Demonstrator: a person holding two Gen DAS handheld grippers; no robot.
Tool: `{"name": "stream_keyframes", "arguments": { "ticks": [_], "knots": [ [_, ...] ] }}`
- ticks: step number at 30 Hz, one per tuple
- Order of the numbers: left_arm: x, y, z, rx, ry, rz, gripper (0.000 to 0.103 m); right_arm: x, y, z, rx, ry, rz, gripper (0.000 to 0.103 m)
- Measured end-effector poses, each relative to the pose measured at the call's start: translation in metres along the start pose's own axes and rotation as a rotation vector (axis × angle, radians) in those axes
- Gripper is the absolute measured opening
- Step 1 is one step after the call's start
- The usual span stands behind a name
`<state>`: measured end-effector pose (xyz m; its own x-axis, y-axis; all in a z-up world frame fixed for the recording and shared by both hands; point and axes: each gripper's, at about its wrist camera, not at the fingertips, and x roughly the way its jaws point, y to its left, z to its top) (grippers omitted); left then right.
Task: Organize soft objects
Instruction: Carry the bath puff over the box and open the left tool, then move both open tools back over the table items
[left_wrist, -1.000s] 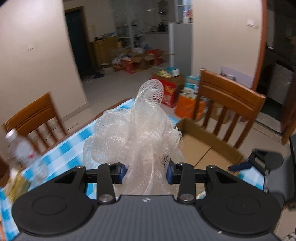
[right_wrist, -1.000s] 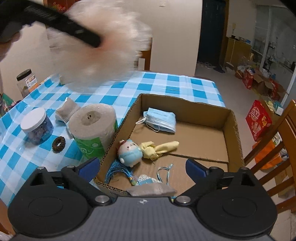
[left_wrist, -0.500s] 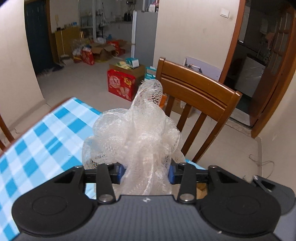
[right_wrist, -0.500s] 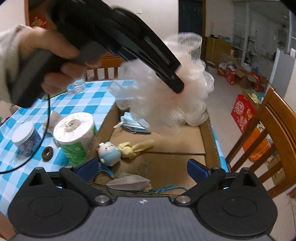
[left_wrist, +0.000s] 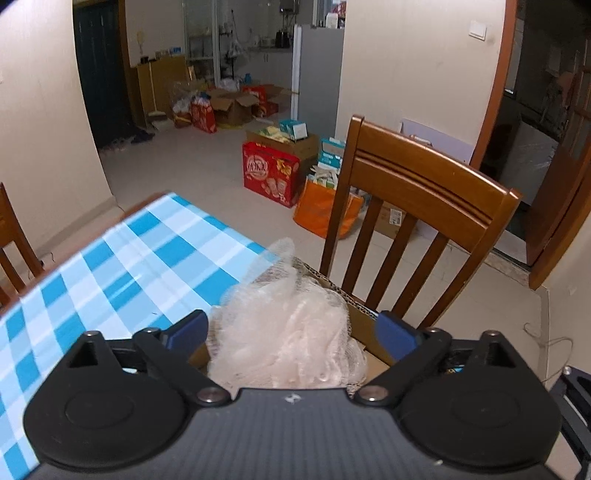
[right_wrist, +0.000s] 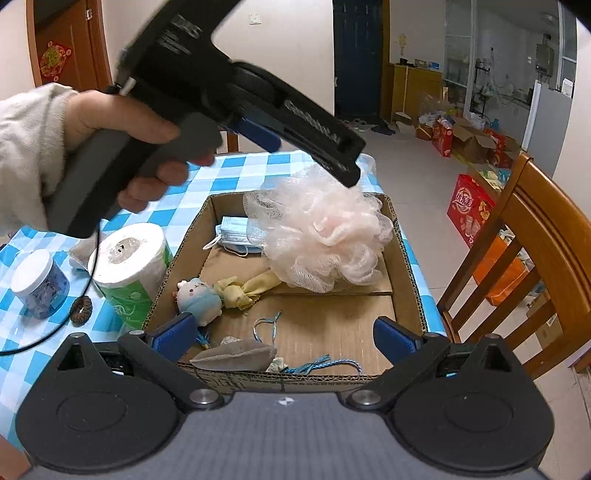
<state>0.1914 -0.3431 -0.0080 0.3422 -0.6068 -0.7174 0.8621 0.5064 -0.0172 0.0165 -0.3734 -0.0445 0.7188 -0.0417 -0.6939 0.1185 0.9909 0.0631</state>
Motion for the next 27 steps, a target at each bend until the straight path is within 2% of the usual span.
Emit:
{"name": "stream_keyframes", "arguments": {
  "ticks": [5, 13, 24, 27],
  "knots": [
    [-0.022, 0.001, -0.005, 0.016, -0.017, 0.033, 0.101, -0.001, 0.008, 0.003, -0.030, 0.005, 0.000, 0.103],
    [-0.063, 0.008, -0.033, -0.041, -0.013, 0.075, 0.101, 0.002, 0.023, 0.004, -0.064, 0.040, 0.015, 0.103],
    [-0.130, 0.022, -0.108, -0.227, -0.054, 0.211, 0.101, 0.000, 0.043, 0.002, -0.080, 0.043, 0.035, 0.103],
    [-0.144, 0.025, -0.132, -0.223, -0.047, 0.257, 0.101, -0.001, 0.052, 0.004, -0.065, 0.045, 0.035, 0.103]
  ]
}}
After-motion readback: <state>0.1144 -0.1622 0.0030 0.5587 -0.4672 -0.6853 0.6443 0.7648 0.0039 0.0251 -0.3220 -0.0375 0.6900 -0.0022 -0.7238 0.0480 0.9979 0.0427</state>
